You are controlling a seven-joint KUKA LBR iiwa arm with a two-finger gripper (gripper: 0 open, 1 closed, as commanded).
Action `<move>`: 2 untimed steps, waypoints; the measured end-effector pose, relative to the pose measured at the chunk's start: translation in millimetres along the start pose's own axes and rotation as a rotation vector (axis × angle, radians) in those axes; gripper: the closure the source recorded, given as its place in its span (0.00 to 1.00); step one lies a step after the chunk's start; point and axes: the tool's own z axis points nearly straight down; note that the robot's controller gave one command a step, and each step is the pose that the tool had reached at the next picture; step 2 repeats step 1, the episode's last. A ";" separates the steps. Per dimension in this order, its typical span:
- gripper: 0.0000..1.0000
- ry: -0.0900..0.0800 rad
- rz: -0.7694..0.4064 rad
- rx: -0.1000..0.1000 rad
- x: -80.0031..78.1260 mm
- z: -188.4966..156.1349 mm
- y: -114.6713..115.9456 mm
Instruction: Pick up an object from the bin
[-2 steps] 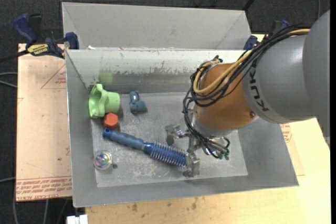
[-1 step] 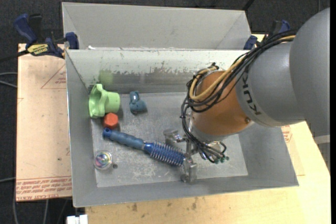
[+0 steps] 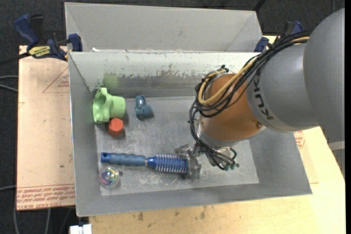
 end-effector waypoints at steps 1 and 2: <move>1.00 -0.009 -0.019 0.004 3.6 -222.9 -11.6; 1.00 -0.009 -0.019 0.004 3.6 -222.9 -11.6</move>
Offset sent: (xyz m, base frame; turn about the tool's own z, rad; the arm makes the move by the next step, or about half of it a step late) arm -0.0011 -0.0123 0.2193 -0.0222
